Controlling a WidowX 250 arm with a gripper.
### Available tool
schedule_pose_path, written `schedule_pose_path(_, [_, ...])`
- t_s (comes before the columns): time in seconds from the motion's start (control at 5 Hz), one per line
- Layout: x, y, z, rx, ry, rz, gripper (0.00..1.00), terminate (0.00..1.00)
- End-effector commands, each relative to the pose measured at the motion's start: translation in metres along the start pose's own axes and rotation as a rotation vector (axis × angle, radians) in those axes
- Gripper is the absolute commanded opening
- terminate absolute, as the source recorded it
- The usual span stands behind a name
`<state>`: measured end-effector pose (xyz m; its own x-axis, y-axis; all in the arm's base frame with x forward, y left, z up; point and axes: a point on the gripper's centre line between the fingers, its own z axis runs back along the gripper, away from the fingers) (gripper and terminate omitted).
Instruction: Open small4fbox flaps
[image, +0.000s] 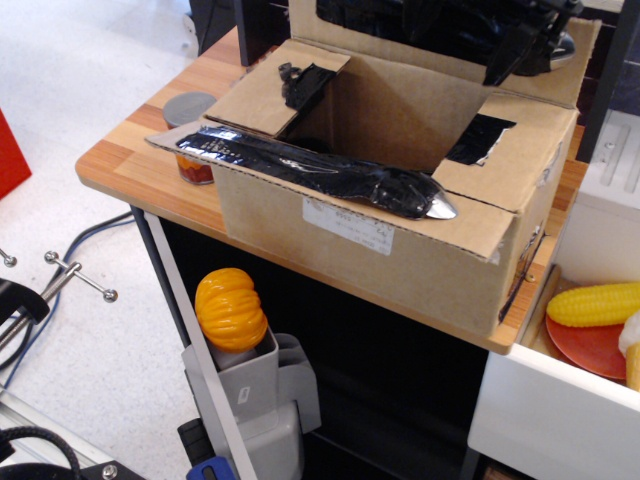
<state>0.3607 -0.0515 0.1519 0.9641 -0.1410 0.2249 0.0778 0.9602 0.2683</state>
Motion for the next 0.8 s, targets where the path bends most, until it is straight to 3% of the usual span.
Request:
schedule_pose_path(0.0, [0.034, -0.002, -0.001, 0.002, -0.108, -0.020, 1.00, 0.00])
schedule_pose_path(0.4, [0.043, -0.013, -0.017, -0.009, -0.158, 0.007, 1.00, 0.00])
schedule_pose_path(0.6, [0.038, -0.020, -0.019, -0.007, -0.140, 0.030, 1.00, 1.00])
